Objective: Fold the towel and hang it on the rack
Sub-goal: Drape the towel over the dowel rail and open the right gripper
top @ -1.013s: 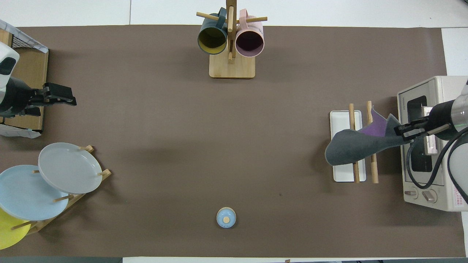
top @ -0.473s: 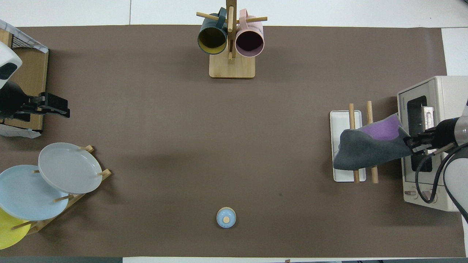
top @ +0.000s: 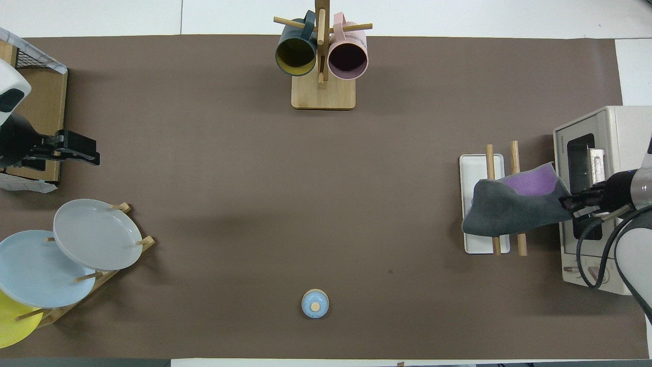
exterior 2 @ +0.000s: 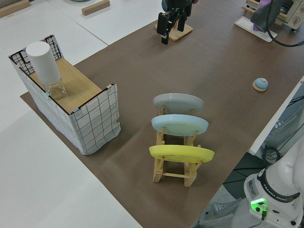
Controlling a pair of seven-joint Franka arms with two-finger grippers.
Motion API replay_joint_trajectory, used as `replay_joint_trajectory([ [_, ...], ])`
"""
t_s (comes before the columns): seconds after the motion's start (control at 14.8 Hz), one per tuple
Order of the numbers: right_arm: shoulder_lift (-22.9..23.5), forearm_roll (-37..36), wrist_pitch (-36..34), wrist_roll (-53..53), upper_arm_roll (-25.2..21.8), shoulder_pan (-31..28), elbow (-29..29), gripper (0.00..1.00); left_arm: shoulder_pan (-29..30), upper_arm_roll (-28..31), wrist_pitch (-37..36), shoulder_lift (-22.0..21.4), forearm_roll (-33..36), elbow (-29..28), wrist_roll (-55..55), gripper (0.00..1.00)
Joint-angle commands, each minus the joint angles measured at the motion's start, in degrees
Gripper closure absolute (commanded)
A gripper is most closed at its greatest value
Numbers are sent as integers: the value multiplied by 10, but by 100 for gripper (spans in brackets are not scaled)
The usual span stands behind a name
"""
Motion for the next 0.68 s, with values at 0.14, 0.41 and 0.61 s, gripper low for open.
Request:
replay_joint_trajectory([
  [0.14,-12,-12,7,-12,5,-15,-15,8,-7,10,10,-9,-9,-9,12,0],
  [0.41,-3,-12,-15,-12,5,-16,21,0,-6,10,12,-9,-10,-9,10,0],
  [0.61,42,-22,-109,12,5,-15,140,0,-6,10,12,-9,-10,-10,8,0],
])
